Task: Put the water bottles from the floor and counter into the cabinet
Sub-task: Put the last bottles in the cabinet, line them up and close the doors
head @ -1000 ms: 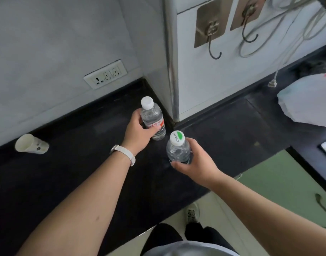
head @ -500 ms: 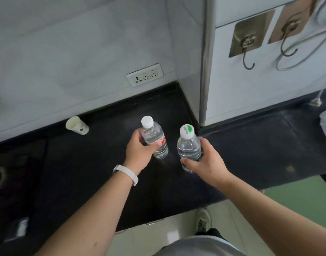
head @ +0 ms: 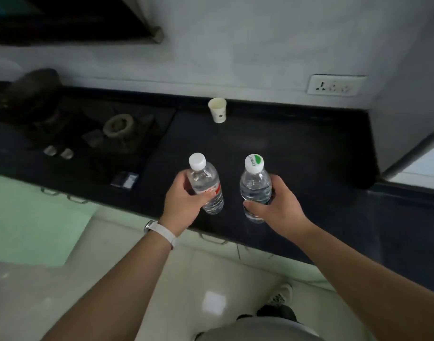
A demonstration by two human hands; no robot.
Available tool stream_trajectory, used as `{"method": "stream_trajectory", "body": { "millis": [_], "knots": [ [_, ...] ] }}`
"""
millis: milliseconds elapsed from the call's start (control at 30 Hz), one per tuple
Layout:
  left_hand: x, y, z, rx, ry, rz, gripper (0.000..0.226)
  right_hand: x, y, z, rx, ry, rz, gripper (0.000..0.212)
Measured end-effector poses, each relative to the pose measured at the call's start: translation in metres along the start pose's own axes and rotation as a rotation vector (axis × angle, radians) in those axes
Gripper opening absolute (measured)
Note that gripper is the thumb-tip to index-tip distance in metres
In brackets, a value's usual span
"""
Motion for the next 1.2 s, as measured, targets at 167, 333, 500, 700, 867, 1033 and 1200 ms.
{"method": "stream_trajectory", "body": {
  "millis": [167, 333, 500, 700, 867, 1033, 1200],
  "knots": [
    [-0.102, 0.037, 0.072, -0.063, 0.033, -0.115, 0.057, 0.103, 0.028, 0.042, -0.053, 0.053, 0.136, 0.056],
    [-0.195, 0.08, 0.139, -0.115, 0.093, -0.236, 0.059, 0.202, 0.058, 0.073, -0.115, 0.122, 0.231, 0.056],
    [-0.276, 0.122, 0.198, -0.133, 0.127, -0.331, 0.061, 0.293, 0.095, 0.105, -0.188, 0.133, 0.31, 0.052],
    [-0.356, 0.177, 0.247, -0.179, 0.187, -0.467, 0.063, 0.386, 0.137, 0.136, -0.273, 0.135, 0.419, 0.051],
    [-0.405, 0.221, 0.268, -0.193, 0.237, -0.599, 0.052, 0.449, 0.16, 0.158, -0.335, 0.135, 0.548, 0.047],
    [-0.441, 0.252, 0.294, -0.239, 0.251, -0.71, 0.054, 0.503, 0.168, 0.181, -0.391, 0.148, 0.655, 0.042],
    [-0.472, 0.255, 0.32, -0.299, 0.197, -0.78, 0.057, 0.558, 0.159, 0.194, -0.404, 0.118, 0.741, 0.042]
  ]
}}
Point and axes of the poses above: each hand's wrist, its own y-axis away from the middle knuckle, its own x-axis out of the palm, z = x × y, the point moved 8 cm from there along -y, towards the middle knuckle, and after that the axes turned 8 degrees about -y, right-handed, at the moved point
